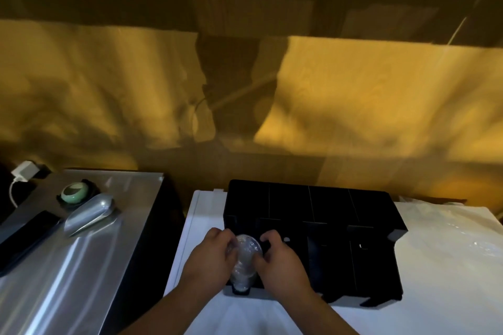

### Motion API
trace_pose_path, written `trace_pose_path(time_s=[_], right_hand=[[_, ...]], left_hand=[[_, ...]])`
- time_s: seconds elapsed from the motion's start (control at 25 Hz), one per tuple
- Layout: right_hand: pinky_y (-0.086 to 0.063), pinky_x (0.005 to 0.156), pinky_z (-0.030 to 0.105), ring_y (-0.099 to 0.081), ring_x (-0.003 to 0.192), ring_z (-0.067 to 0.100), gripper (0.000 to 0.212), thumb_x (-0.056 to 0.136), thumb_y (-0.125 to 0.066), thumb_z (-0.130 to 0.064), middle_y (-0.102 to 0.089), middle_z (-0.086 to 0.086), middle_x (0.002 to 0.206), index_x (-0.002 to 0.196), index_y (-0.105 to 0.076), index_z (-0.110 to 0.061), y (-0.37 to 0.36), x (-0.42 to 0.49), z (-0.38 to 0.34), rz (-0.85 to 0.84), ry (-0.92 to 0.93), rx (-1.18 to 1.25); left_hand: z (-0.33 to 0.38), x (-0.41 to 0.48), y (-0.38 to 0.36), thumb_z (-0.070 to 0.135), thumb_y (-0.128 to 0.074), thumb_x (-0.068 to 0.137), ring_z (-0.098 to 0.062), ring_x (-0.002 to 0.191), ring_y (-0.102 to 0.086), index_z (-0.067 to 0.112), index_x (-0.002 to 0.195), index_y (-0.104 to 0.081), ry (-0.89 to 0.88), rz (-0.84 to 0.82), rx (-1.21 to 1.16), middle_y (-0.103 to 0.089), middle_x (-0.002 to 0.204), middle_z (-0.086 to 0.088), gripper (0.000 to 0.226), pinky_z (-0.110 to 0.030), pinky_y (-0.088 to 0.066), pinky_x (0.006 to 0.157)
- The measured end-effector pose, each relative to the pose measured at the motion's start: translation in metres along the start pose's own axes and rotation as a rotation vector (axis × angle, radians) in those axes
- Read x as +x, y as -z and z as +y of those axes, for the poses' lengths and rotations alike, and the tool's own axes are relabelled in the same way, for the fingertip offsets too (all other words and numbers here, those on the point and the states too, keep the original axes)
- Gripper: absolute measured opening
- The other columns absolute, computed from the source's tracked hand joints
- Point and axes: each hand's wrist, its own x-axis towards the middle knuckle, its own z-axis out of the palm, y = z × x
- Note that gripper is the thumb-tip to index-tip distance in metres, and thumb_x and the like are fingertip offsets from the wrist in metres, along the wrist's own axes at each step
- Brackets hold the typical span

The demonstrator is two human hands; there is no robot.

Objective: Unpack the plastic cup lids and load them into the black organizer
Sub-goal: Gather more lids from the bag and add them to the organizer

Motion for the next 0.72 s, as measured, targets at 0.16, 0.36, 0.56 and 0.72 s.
trace_pose_path(time_s=[0.16,0.36,0.56,0.72], right_hand=[[-0.051,0.073,0.032,-0.055,0.09,0.016,0.025,0.091,-0.057,-0.039,-0.055,-0.003,0.101,0.114,-0.061,-0.031,-0.003,-0.008,0.011,0.15,0.294,-0.311],[-0.054,0.09,0.038,-0.055,0.113,0.022,0.036,0.083,-0.061,-0.046,-0.062,-0.003,0.114,0.116,-0.065,-0.032,-0.004,-0.015,0.021,0.099,0.54,-0.495],[-0.055,0.097,0.04,-0.059,0.122,0.028,0.035,0.086,-0.056,-0.039,-0.067,-0.001,0.12,0.114,-0.07,-0.025,0.007,-0.009,0.015,0.083,0.565,-0.586],[-0.046,0.113,0.047,-0.049,0.139,0.033,0.042,0.087,-0.045,-0.034,-0.064,0.002,0.136,0.122,-0.066,-0.02,0.004,-0.01,0.016,0.031,0.544,-0.571]], left_hand=[[0.001,0.002,-0.006,0.037,-0.052,0.106,-0.012,0.091,-0.065,0.029,0.114,-0.061,-0.044,0.028,0.076,-0.058,0.119,0.003,0.015,-0.024,-0.054,0.08],[0.001,0.006,-0.005,0.038,-0.051,0.103,-0.013,0.099,-0.059,0.027,0.113,-0.063,-0.135,0.054,0.202,-0.059,0.118,0.004,0.019,-0.029,-0.054,0.084],[-0.008,-0.009,0.013,0.045,-0.054,0.096,-0.009,0.087,-0.06,0.028,0.097,-0.065,-0.174,-0.015,0.182,-0.062,0.098,0.009,0.02,-0.03,-0.055,0.075],[-0.011,-0.022,0.009,0.048,-0.049,0.088,-0.016,0.088,-0.067,0.023,0.094,-0.075,-0.145,-0.392,0.319,-0.072,0.09,0.003,0.036,-0.03,-0.052,0.072]])
